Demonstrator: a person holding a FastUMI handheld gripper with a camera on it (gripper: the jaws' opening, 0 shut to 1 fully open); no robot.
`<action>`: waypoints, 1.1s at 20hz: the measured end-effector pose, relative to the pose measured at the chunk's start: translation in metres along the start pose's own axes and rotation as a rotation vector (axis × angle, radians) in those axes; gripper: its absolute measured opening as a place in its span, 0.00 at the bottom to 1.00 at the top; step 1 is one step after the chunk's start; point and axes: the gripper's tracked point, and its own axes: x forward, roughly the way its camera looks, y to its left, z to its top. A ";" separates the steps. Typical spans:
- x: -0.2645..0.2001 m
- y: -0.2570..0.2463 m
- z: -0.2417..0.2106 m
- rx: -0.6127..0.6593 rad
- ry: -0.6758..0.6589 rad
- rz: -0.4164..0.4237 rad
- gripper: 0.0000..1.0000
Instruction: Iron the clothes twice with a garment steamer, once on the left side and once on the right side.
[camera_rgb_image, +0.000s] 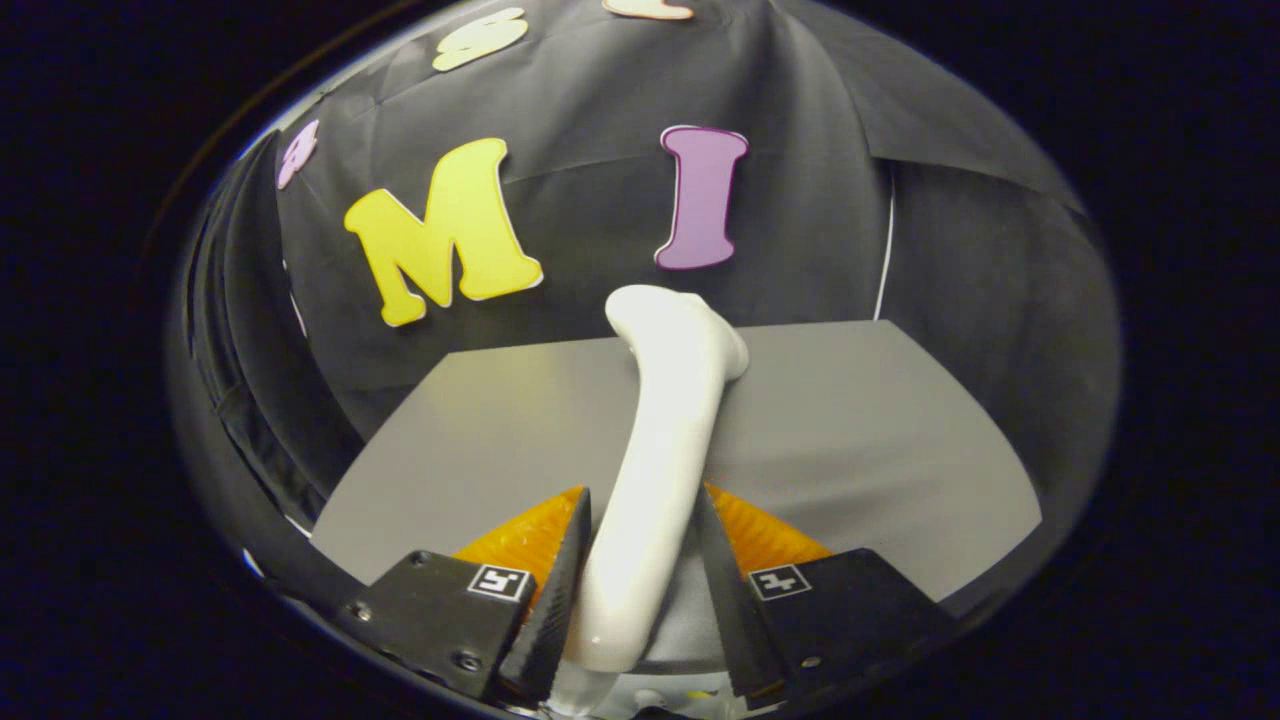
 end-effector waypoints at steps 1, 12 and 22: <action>-0.004 0.000 0.002 0.024 0.012 -0.007 0.62; -0.045 0.025 0.019 0.056 -0.125 0.075 0.36; -0.180 0.138 0.047 0.041 -0.349 0.092 0.35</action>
